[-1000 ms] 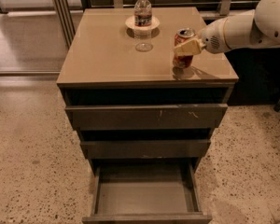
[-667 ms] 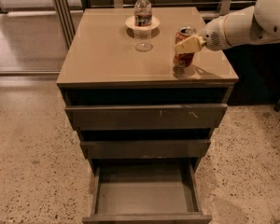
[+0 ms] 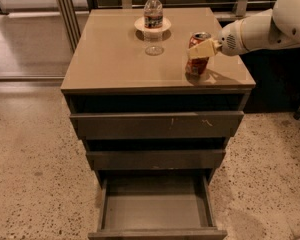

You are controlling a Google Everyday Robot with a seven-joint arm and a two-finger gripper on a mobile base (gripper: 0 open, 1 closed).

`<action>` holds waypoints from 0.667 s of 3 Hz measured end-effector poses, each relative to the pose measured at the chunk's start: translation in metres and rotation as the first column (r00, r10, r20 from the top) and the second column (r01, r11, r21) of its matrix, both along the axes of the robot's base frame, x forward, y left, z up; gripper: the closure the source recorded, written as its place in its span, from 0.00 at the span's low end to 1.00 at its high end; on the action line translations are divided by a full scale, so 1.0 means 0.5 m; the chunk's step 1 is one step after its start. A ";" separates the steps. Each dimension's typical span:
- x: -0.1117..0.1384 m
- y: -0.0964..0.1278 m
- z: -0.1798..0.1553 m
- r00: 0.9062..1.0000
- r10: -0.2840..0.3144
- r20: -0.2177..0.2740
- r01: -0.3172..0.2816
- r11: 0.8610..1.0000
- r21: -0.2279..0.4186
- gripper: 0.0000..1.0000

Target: Pick coke can from bottom drawer and place on counter

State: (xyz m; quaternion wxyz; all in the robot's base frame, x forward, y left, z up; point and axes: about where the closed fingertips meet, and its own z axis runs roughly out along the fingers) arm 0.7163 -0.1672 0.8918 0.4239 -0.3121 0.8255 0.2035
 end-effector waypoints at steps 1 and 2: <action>-0.002 -0.001 -0.015 1.000 0.001 -0.022 -0.001 1.000 0.018 1.00; -0.009 0.002 -0.032 0.999 0.024 -0.032 -0.024 1.000 0.008 1.00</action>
Offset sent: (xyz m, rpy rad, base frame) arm -0.0096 -0.0039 -0.0229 -0.0091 0.0375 0.0455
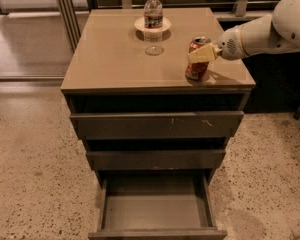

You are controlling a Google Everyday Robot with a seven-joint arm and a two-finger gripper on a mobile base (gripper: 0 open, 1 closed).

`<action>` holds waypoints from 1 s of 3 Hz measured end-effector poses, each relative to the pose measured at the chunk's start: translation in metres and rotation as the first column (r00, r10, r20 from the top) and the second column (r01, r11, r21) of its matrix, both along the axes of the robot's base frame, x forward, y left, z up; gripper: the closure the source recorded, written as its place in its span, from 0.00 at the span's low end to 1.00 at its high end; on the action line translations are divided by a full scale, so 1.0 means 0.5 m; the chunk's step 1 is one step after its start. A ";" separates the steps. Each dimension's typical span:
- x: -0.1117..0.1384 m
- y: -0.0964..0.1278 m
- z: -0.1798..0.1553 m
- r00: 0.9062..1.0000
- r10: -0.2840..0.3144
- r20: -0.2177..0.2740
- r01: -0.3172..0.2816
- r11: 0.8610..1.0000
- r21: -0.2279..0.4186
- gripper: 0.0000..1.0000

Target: Pick coke can from bottom drawer and place on counter

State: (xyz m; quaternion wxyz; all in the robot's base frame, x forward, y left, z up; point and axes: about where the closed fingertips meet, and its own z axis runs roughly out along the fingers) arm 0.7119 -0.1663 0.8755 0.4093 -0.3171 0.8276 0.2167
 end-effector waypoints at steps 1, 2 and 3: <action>0.000 0.000 0.000 1.000 0.001 0.000 -0.001 1.000 0.000 0.82; 0.000 0.000 0.000 1.000 0.001 0.000 -0.001 1.000 0.000 0.59; 0.000 0.000 -0.001 1.000 0.001 0.000 -0.001 1.000 0.000 0.35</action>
Offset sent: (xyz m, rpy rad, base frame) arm -0.0001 0.0001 -0.0002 -0.0003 0.0002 0.0007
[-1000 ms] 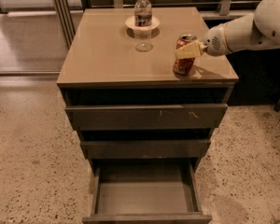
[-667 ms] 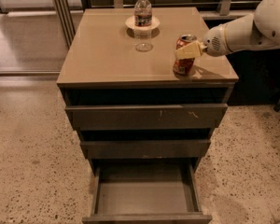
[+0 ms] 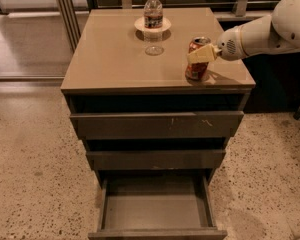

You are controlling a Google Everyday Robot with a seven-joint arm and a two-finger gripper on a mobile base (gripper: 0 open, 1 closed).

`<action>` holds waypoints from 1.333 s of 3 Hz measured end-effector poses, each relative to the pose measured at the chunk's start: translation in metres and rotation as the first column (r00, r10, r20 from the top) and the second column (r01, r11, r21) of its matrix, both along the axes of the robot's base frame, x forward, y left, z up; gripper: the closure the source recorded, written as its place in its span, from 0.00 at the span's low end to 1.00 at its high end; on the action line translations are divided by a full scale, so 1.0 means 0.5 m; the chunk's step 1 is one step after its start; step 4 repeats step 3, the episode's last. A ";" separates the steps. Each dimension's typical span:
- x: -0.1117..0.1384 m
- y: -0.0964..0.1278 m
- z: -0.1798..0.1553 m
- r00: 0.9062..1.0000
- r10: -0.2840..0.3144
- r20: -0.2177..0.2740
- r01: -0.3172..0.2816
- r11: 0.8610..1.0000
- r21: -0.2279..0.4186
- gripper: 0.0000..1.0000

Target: Pick coke can from bottom drawer and place on counter

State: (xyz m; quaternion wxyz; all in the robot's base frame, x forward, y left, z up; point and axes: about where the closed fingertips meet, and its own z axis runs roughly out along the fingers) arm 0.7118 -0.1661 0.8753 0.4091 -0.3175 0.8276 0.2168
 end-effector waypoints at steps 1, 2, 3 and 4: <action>0.000 0.000 0.000 1.000 0.000 0.000 0.000 1.000 0.000 0.12; 0.000 0.000 0.000 1.000 0.000 0.000 0.000 1.000 0.000 0.00; 0.000 0.000 0.000 1.000 0.000 0.000 0.000 1.000 0.000 0.00; 0.000 0.000 0.000 1.000 0.000 0.000 0.000 1.000 0.000 0.00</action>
Offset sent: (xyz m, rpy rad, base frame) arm 0.0000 0.0000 0.0000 0.0000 0.0000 0.0000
